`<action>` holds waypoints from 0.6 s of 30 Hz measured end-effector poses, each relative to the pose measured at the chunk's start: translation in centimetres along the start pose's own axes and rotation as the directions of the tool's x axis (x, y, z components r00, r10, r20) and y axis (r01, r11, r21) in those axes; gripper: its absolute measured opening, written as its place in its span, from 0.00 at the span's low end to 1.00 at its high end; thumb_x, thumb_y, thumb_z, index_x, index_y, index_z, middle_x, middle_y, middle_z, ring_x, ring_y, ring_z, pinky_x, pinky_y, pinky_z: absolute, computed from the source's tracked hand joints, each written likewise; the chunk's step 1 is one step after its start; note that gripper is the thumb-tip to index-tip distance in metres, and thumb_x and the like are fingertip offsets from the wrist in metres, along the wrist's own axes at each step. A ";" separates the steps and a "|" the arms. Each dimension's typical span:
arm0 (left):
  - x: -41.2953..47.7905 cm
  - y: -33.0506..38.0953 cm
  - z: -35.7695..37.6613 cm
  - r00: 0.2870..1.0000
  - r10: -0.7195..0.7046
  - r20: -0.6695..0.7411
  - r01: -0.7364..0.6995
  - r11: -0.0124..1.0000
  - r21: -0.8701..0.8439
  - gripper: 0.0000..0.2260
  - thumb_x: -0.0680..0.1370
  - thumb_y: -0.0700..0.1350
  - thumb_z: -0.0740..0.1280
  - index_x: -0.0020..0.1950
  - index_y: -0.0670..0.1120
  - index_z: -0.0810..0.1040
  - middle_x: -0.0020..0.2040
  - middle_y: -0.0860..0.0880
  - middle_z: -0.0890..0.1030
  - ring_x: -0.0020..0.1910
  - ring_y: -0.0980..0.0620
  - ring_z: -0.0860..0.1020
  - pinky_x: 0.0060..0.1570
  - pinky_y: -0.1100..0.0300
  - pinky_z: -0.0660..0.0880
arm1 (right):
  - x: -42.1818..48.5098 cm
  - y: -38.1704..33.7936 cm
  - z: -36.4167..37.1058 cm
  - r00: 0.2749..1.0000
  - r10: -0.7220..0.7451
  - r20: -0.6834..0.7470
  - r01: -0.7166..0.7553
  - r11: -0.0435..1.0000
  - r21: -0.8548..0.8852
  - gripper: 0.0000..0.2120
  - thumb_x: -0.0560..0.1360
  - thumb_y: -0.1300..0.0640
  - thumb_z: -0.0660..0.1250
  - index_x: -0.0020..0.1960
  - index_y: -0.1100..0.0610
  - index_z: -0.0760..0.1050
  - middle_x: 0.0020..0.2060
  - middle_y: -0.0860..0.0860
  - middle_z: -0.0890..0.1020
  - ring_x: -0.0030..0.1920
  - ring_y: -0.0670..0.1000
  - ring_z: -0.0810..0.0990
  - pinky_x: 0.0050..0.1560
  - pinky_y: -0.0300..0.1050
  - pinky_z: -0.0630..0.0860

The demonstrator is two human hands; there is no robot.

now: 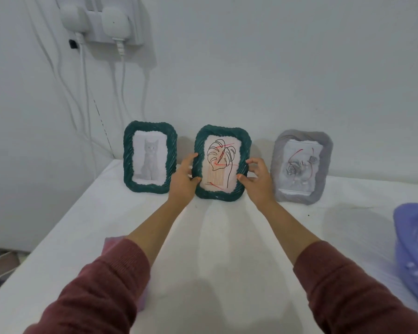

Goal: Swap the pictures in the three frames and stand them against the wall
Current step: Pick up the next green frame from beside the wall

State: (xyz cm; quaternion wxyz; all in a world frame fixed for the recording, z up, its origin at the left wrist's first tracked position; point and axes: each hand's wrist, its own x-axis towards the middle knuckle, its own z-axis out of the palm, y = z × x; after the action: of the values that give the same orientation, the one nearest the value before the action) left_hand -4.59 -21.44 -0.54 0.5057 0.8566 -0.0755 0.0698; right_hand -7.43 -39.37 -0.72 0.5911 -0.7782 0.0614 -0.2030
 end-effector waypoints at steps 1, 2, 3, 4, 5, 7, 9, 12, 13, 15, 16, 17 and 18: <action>-0.6 0.4 -0.2 1.000 0.004 0.009 -0.004 1.000 -0.011 0.27 0.75 0.33 0.64 0.70 0.50 0.63 0.60 0.41 0.77 0.52 0.46 0.77 0.56 0.50 0.77 | -0.4 -0.3 -0.5 1.000 0.003 0.002 -0.003 1.000 0.022 0.16 0.71 0.71 0.67 0.52 0.55 0.67 0.57 0.58 0.78 0.57 0.55 0.77 0.40 0.29 0.78; -1.2 0.8 -0.4 1.000 0.005 0.022 -0.004 1.000 -0.024 0.26 0.75 0.33 0.64 0.70 0.50 0.64 0.59 0.41 0.77 0.51 0.47 0.76 0.55 0.50 0.77 | -0.9 -0.7 -0.9 1.000 0.009 0.011 -0.009 0.999 0.049 0.16 0.71 0.71 0.67 0.51 0.54 0.68 0.57 0.58 0.78 0.57 0.55 0.77 0.42 0.32 0.79; -1.9 1.2 -0.7 0.999 0.000 0.037 0.001 0.999 -0.040 0.26 0.75 0.33 0.64 0.70 0.50 0.64 0.59 0.42 0.77 0.51 0.48 0.76 0.54 0.52 0.77 | -1.5 -1.0 -1.5 0.999 0.022 0.024 -0.024 0.997 0.078 0.16 0.71 0.70 0.67 0.50 0.53 0.68 0.57 0.58 0.78 0.57 0.56 0.78 0.46 0.39 0.81; -2.6 1.6 -1.0 0.999 -0.008 0.053 0.011 0.998 -0.063 0.26 0.76 0.33 0.64 0.70 0.50 0.64 0.57 0.42 0.76 0.51 0.49 0.75 0.52 0.55 0.77 | -2.3 -1.5 -2.1 0.998 0.043 0.037 -0.046 0.994 0.101 0.17 0.71 0.70 0.68 0.50 0.51 0.69 0.56 0.58 0.78 0.56 0.57 0.78 0.49 0.46 0.81; -3.4 2.0 -1.3 0.997 -0.014 0.070 0.020 0.996 -0.086 0.26 0.76 0.34 0.65 0.70 0.51 0.64 0.55 0.44 0.75 0.50 0.50 0.74 0.48 0.59 0.77 | -3.2 -2.1 -2.7 0.997 0.063 0.046 -0.068 0.990 0.121 0.17 0.71 0.70 0.68 0.49 0.50 0.70 0.55 0.57 0.79 0.53 0.56 0.79 0.50 0.50 0.81; -5.3 2.8 -1.9 0.993 -0.020 0.113 0.032 0.994 -0.108 0.27 0.75 0.35 0.66 0.70 0.52 0.64 0.51 0.46 0.75 0.49 0.50 0.75 0.42 0.67 0.76 | -5.2 -3.4 -4.4 0.995 0.078 0.060 -0.087 0.984 0.155 0.16 0.70 0.70 0.69 0.51 0.52 0.72 0.50 0.53 0.80 0.45 0.51 0.81 0.45 0.45 0.81; -7.3 3.5 -2.2 0.975 -0.067 0.211 0.099 0.984 -0.145 0.26 0.75 0.36 0.67 0.70 0.52 0.64 0.48 0.46 0.77 0.48 0.49 0.77 0.44 0.64 0.77 | -7.2 -5.1 -6.1 0.995 0.071 0.072 -0.082 0.980 0.179 0.16 0.70 0.69 0.69 0.53 0.53 0.74 0.46 0.50 0.80 0.42 0.49 0.80 0.38 0.38 0.81; -9.5 5.0 -1.9 0.885 -0.187 0.427 0.287 0.940 -0.183 0.25 0.76 0.39 0.66 0.71 0.50 0.64 0.53 0.43 0.79 0.48 0.47 0.78 0.53 0.53 0.76 | -9.8 -8.1 -8.0 0.997 0.062 0.042 -0.064 0.998 0.027 0.17 0.70 0.66 0.71 0.57 0.54 0.77 0.49 0.51 0.79 0.49 0.51 0.80 0.44 0.37 0.81; -9.9 5.5 -1.6 0.854 -0.223 0.470 0.322 0.936 -0.140 0.23 0.77 0.41 0.65 0.71 0.50 0.65 0.58 0.43 0.78 0.49 0.47 0.78 0.53 0.54 0.76 | -10.5 -9.0 -8.3 0.999 0.048 0.025 -0.046 0.996 -0.080 0.18 0.70 0.65 0.71 0.59 0.55 0.77 0.49 0.50 0.79 0.50 0.50 0.79 0.47 0.36 0.80; -10.6 6.4 -0.9 0.833 -0.257 0.490 0.342 0.935 -0.091 0.21 0.78 0.45 0.64 0.70 0.50 0.66 0.65 0.45 0.74 0.49 0.48 0.79 0.51 0.58 0.75 | -11.9 -11.0 -8.4 1.000 -0.015 0.018 0.020 0.932 -0.362 0.19 0.71 0.63 0.70 0.62 0.56 0.76 0.49 0.48 0.77 0.50 0.47 0.76 0.45 0.30 0.75; -10.9 6.7 -0.7 0.842 -0.243 0.482 0.338 0.934 -0.119 0.20 0.78 0.47 0.63 0.70 0.49 0.67 0.64 0.45 0.74 0.49 0.48 0.79 0.49 0.59 0.76 | -12.5 -11.8 -8.2 0.998 -0.043 0.037 0.056 0.865 -0.498 0.20 0.71 0.63 0.69 0.63 0.57 0.75 0.51 0.49 0.78 0.50 0.46 0.76 0.43 0.27 0.72; -11.2 7.1 -0.5 0.852 -0.220 0.475 0.333 0.928 -0.167 0.19 0.79 0.48 0.62 0.69 0.49 0.68 0.62 0.45 0.76 0.48 0.48 0.79 0.47 0.60 0.77 | -13.0 -12.4 -7.8 0.996 -0.056 0.073 0.089 0.784 -0.614 0.20 0.72 0.63 0.68 0.63 0.57 0.74 0.54 0.50 0.79 0.51 0.47 0.76 0.45 0.29 0.71; -11.4 7.5 -0.4 0.859 -0.202 0.471 0.335 0.917 -0.219 0.19 0.79 0.50 0.61 0.69 0.48 0.68 0.59 0.46 0.77 0.48 0.48 0.79 0.45 0.60 0.78 | -13.4 -12.7 -7.2 0.992 -0.049 0.119 0.119 0.697 -0.707 0.19 0.72 0.62 0.67 0.63 0.58 0.74 0.57 0.53 0.79 0.53 0.50 0.77 0.50 0.33 0.72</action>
State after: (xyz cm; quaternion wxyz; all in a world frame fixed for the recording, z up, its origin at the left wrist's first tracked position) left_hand -17.32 -24.01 3.87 0.6014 0.7675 -0.0756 -0.2088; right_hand -24.28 -37.56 9.58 0.2368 -0.9564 0.0727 -0.1548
